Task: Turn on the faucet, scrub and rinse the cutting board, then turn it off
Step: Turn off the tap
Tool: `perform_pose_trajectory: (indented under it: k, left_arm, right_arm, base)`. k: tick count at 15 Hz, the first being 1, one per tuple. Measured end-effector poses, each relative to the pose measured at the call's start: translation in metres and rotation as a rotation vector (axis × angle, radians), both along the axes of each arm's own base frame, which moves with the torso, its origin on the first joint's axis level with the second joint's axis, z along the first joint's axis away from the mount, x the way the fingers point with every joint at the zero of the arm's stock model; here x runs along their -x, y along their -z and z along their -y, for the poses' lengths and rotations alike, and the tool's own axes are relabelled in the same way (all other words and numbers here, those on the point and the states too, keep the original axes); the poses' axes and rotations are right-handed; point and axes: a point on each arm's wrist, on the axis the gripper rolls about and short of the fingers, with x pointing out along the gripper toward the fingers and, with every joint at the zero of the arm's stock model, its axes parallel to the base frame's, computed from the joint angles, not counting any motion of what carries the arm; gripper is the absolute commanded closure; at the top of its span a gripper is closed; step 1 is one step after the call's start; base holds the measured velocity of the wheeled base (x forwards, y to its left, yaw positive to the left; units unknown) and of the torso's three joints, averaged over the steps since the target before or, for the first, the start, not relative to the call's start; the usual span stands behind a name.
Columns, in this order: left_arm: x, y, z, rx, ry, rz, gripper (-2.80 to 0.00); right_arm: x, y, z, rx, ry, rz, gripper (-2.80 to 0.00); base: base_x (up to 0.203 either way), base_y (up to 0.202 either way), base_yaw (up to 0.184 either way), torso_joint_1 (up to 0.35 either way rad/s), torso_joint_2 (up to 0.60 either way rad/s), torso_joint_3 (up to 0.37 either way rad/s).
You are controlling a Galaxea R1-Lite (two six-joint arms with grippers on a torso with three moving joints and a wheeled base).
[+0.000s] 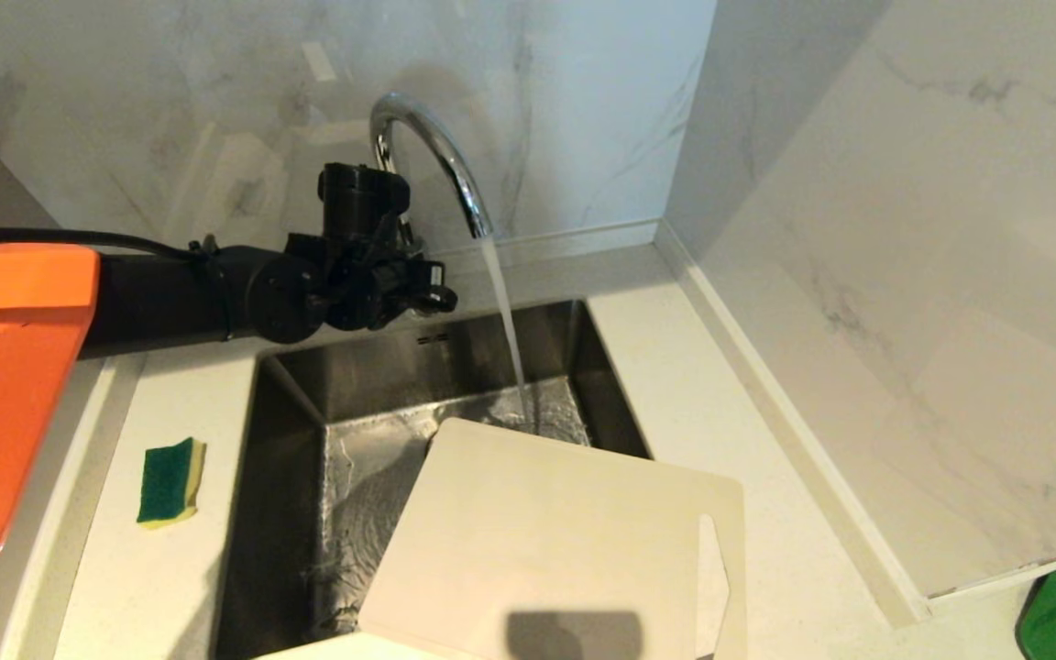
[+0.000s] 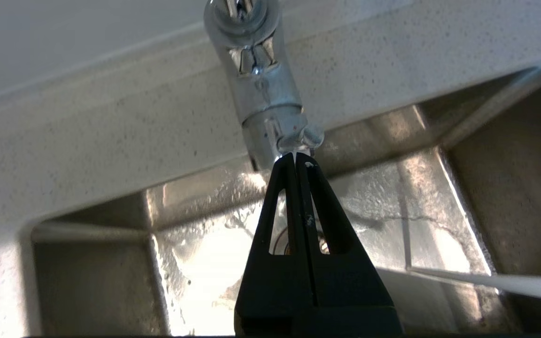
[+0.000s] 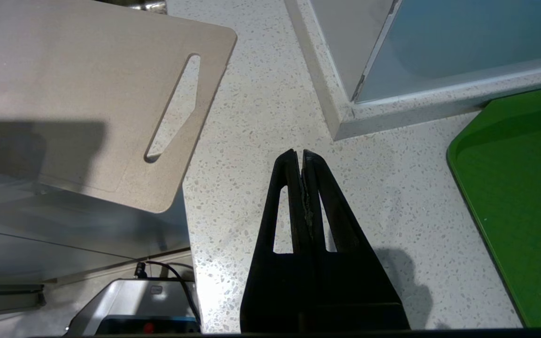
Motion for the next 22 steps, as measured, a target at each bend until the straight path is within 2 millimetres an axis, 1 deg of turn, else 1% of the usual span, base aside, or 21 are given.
perform_pose_trajectory:
  k: [2,8,13,15,19,22]
  left_arm:
    - [0.004,-0.002,-0.002,0.027,-0.001,-0.023,0.0]
    - [0.007,0.001,-0.001,0.215,0.041,-0.101,0.0]
    - [0.0,0.006,0.0,0.272,0.07,-0.088,0.0]
    - [-0.006,0.006,-0.001,0.283,0.071,-0.043,0.0]
    - [-0.017,0.005,-0.009,0.202,0.062,0.043,0.0]
    - [-0.026,0.0,-0.023,0.1,0.04,0.114,0.0]
  right_arm:
    - [0.0,0.0,0.0,0.0,0.0,0.0,0.0]
    - [0.0,0.0,0.0,0.0,0.0,0.0,0.0]
    - [0.0,0.0,0.0,0.0,0.0,0.0,0.0]
    - [0.0,0.0,0.0,0.0,0.0,0.0,0.0]
    - [0.0,0.0,0.0,0.0,0.0,0.0,0.0]
    - [0.0,0.0,0.0,0.0,0.001,0.0,0.0]
  base:
    - [0.0,0.0,0.0,0.0,0.0,0.0]
    - [0.0,0.0,0.0,0.0,0.0,0.0]
    - [0.0,0.0,0.0,0.0,0.0,0.0]
    - [0.0,0.0,0.0,0.0,0.0,0.0]
    - [0.0,0.0,0.0,0.0,0.0,0.0]
    - [0.0,0.0,0.0,0.0,0.0,0.0]
